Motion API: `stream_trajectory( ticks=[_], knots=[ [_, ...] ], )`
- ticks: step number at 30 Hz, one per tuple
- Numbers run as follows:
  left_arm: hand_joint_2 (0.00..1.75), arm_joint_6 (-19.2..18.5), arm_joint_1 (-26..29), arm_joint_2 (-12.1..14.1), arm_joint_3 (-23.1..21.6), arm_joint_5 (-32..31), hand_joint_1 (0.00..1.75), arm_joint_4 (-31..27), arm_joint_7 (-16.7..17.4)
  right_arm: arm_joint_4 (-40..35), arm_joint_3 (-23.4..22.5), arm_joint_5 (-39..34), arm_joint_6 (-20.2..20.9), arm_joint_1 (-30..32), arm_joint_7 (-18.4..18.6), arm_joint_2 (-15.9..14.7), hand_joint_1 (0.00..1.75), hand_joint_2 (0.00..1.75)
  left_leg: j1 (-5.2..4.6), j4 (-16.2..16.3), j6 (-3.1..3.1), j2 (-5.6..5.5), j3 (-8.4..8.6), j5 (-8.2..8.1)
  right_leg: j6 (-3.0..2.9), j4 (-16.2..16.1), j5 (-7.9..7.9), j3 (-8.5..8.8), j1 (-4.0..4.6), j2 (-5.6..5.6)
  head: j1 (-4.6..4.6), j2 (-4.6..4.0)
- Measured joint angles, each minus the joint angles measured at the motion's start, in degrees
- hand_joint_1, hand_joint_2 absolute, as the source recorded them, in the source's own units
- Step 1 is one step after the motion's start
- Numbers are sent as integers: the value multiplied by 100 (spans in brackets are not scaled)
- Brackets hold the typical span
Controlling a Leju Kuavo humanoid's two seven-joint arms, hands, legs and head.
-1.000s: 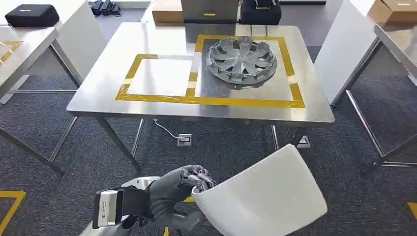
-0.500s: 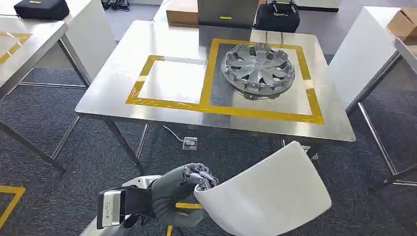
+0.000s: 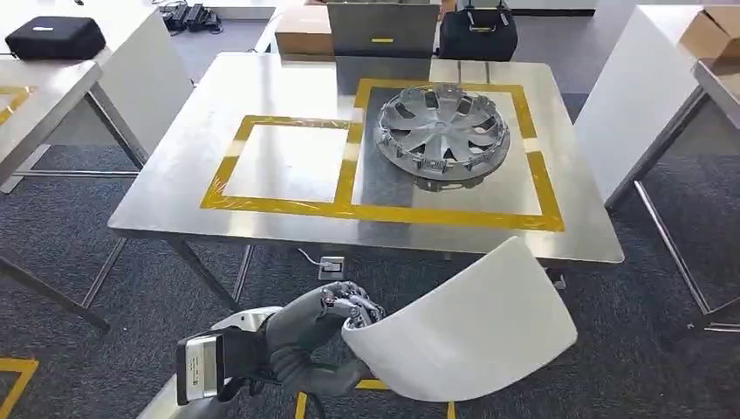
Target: Take the parts from the cabinet and place them on the table.
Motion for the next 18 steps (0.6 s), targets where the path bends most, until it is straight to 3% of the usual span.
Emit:
stream_trajectory(
  ticks=[1, 2, 3, 5, 7, 8, 12, 13, 14, 17, 18],
  knots=[
    [175, 0, -1, 2, 0, -2, 175, 0, -8, 0, 4, 0, 4, 0, -2, 0, 0, 0, -2, -477, 30, 20, 161, 376, 21, -1, -41, 49, 0, -2, -4, 0],
    [175, 0, -1, 18, 0, -4, 175, 4, -20, 0, 4, 0, 4, -7, -2, 0, 0, 0, -27, -679, 53, 53, 189, 411, 58, 13, -74, 73, 12, -2, -4, 0],
    [175, 2, -7, 24, -7, -10, 175, 9, -31, 0, 4, -2, 4, -14, -2, 0, 0, 0, -55, -709, 81, 56, 178, 189, 85, 19, -80, 47, 19, 5, -17, 0],
    [175, 2, 1, 48, -7, -24, 175, 9, -35, 0, 4, -2, 0, -10, 0, 0, 0, 0, -44, -725, 173, 42, 183, 313, 184, 64, -104, 86, 32, -24, -9, 0],
    [175, 2, -6, 46, -9, -26, 175, -4, -35, 0, 4, -4, -11, -27, -4, 2, 0, 0, -12, -756, 235, 26, 351, 297, 239, 140, -143, 107, 22, -30, -2, 0],
    [175, 2, -26, 46, -11, -26, 175, -4, -35, 0, 7, -11, -13, -46, -9, 11, 0, 0, -12, -760, 268, 30, 407, 273, 263, 317, -163, 34, 6, -26, 9, 0],
    [175, 2, -50, 39, -11, -24, 175, 0, -17, 0, 4, -11, -20, -51, -18, 11, 0, 0, -30, -754, 325, 6, 460, 176, 302, 1721, -720, -996, 7, -13, 48, 0],
    [175, 4, -50, 39, -11, -24, 175, 0, 5, 0, 4, -13, -15, -40, -33, 13, 0, 0, -31, -753, 320, -13, 494, 142, 297, 1726, -677, -1094, 6, -14, 55, 0],
    [175, 4, -50, 39, -11, -22, 175, 0, 20, 0, 7, -13, -15, -37, -46, 15, 0, 0, -31, -753, 310, -22, 532, 113, 286, 1569, -541, -1083, 6, -14, 59, 0],
    [175, 4, -48, 28, -11, -20, 175, -4, 53, 0, 4, -33, -13, -36, -96, 13, 0, 0, -31, -761, 255, -23, 673, -33, 214, 113, 482, -554, 24, -15, 74, 0],
    [175, 4, -41, 26, -13, -20, 175, -2, 57, 0, 4, -33, -15, -42, -101, 13, 0, 0, -50, -739, 223, -28, 748, -71, 184, 86, 306, -573, 59, -23, 77, 0]
  ],
)
